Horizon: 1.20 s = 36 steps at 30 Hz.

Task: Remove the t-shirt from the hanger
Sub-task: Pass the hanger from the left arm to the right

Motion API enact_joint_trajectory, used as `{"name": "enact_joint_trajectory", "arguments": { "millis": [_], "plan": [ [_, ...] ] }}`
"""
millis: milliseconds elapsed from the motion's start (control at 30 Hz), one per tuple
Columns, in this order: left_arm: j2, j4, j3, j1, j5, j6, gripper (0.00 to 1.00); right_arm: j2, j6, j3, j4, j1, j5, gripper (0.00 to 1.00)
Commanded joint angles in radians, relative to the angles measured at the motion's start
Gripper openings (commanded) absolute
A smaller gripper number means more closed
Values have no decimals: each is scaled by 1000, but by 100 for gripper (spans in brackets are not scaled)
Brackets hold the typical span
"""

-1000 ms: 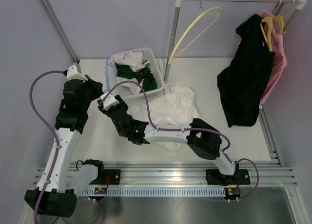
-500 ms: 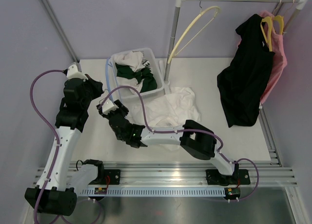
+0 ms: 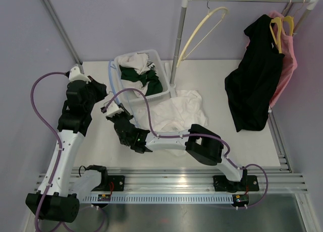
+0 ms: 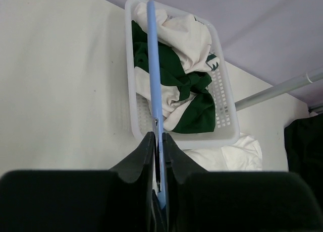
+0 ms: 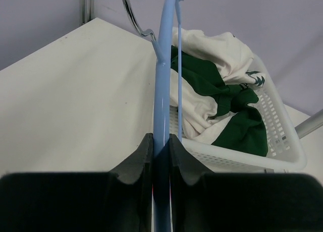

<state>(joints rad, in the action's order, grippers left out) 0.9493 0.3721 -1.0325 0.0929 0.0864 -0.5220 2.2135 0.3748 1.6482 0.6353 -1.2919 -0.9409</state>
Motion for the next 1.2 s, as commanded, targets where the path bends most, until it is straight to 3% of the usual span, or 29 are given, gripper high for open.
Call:
{"name": "enact_joint_trajectory", "arguments": {
  "millis": [0,167,233,300,333,367,667,967,1067,1167],
  "plan": [
    [-1,-62,-52,5,0,-3,15,-15,15,10,60,-7,-13,2],
    [0,-64,-52,5,-5,1,17,-18,18,1,61,-7,-3,0],
    [0,-68,-52,5,-11,4,35,-20,18,-4,60,-9,1,0],
    [-4,-81,-43,5,-17,8,67,-21,21,-13,61,-9,-1,0],
    [-12,-99,-37,5,-20,11,90,-21,21,-17,64,-9,1,0],
    [-17,-107,-32,5,-20,13,97,-24,21,-22,64,-9,1,0],
    [-27,-105,-31,5,18,14,99,-75,36,-86,95,-7,-15,0],
    [-81,-147,6,5,32,31,99,-284,12,-315,150,-9,-19,0],
    [-96,-167,23,4,36,40,99,-382,-39,-381,89,-9,-1,0],
    [-98,-188,34,5,39,50,99,-475,-135,-383,-115,-7,42,0]
  ]
}}
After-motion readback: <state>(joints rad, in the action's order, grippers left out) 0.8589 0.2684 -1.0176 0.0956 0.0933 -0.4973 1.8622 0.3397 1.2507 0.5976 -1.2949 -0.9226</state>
